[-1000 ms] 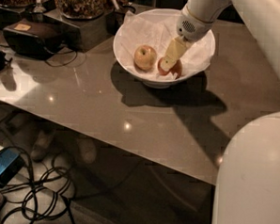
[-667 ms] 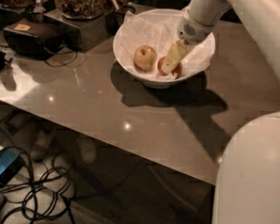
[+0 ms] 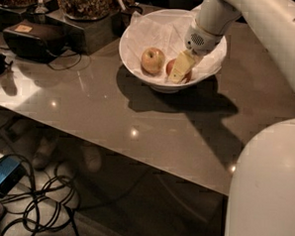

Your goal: Pick apple from white bowl

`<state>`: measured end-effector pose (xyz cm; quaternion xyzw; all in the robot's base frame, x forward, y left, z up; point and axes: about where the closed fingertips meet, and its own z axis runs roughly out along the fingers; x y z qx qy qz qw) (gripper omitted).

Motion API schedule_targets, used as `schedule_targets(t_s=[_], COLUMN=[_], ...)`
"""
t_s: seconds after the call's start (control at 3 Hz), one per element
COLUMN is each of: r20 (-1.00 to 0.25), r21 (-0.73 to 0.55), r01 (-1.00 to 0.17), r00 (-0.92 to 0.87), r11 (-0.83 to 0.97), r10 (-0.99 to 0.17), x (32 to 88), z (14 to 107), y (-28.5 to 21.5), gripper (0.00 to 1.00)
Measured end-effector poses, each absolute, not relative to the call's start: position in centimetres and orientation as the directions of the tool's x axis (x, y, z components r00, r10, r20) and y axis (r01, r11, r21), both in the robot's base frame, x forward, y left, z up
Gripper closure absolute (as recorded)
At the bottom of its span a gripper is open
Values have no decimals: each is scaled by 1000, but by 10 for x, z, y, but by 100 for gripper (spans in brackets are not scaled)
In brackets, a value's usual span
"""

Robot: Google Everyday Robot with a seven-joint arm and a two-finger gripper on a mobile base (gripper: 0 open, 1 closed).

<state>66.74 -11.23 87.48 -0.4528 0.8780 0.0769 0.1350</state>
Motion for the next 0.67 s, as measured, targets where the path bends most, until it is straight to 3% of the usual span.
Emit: schedule_targets(t_s=[0.67], r20=[-301], r21=[28], r01=[-822], r00=[-549], r11=[569], r10=[-780], x=[666], z=[870], y=[-107], gripper=[26])
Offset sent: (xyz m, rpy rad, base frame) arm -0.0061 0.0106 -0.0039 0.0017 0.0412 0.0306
